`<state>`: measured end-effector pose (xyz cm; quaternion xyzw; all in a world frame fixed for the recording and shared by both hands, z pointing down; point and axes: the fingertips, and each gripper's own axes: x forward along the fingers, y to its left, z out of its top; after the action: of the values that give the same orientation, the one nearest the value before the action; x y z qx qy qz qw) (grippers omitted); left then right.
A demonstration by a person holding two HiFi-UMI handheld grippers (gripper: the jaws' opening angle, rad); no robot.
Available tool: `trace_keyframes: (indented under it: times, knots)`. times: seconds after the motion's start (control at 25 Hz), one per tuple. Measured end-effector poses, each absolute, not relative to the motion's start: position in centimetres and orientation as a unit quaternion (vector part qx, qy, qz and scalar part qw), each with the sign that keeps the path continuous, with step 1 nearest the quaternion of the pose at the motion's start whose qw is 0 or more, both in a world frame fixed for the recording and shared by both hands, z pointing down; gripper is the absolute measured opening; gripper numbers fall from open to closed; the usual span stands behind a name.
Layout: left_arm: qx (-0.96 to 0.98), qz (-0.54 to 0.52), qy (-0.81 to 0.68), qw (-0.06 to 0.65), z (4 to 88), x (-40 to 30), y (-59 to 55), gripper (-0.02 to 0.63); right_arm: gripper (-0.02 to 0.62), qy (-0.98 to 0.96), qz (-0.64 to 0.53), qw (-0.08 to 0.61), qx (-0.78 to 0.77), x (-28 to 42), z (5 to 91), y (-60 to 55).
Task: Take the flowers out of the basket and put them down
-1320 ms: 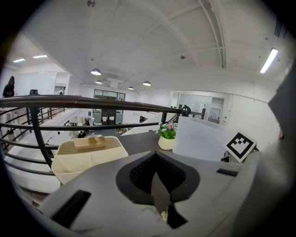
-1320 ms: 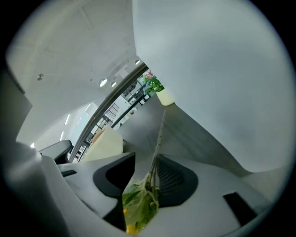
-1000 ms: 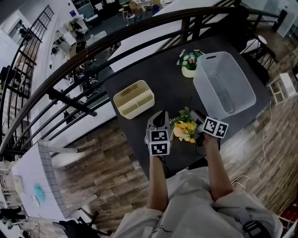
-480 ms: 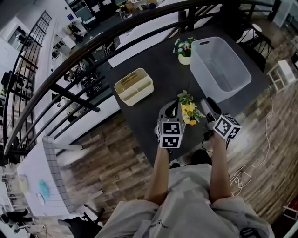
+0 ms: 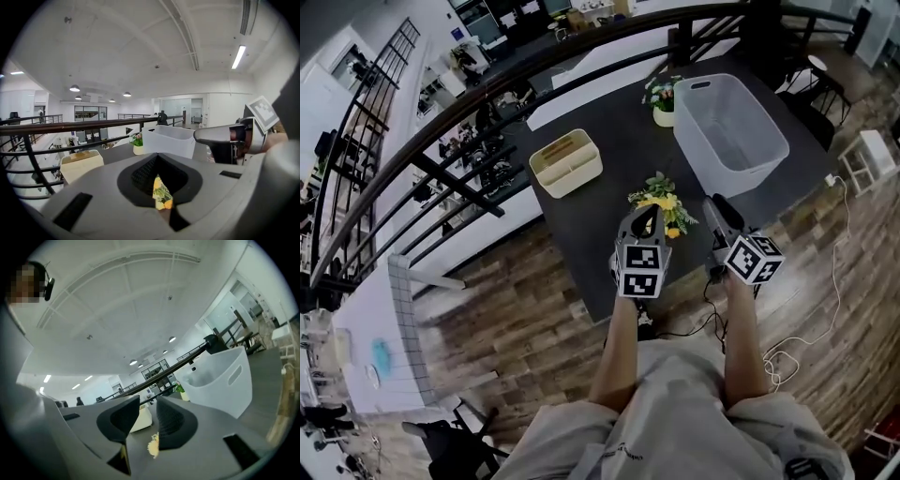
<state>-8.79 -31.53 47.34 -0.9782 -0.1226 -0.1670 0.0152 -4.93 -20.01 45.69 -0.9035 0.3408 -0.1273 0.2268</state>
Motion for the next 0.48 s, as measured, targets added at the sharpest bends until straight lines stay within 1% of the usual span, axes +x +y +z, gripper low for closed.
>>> trace_keyframes:
  times: [0.08,0.12,0.16,0.2,0.28,0.48]
  knots:
    - [-0.978,-0.169,-0.119,0.022,47.4,-9.8,-30.8,0.020,0.116,0.326,-0.131,0.199,-0.915,-5.6,45.9,-18.9]
    - [-0.978,-0.171,-0.117,0.025,47.5,-10.3,-30.5,0.020,0.087,0.316,-0.140,0.189,-0.919,-5.9,46.2,-18.3]
    - [-0.978,-0.172,-0.116,0.028,47.5,-10.9,-30.3,0.020,0.080,0.307,-0.152,0.177,-0.923,-6.2,46.5,-17.8]
    - [-0.978,-0.173,-0.115,0.030,47.4,-11.4,-30.0,0.020,0.050,0.300,-0.163,0.165,-0.925,-6.6,46.9,-17.4]
    - [-0.978,-0.174,-0.113,0.034,47.5,-12.7,-29.5,0.020,0.024,0.294,-0.174,0.145,-0.929,-7.5,47.3,-16.8]
    - [-0.977,-0.181,-0.107,0.043,47.6,-15.0,-29.0,0.020,0.017,0.297,-0.176,0.120,-0.931,-9.6,47.5,-16.3]
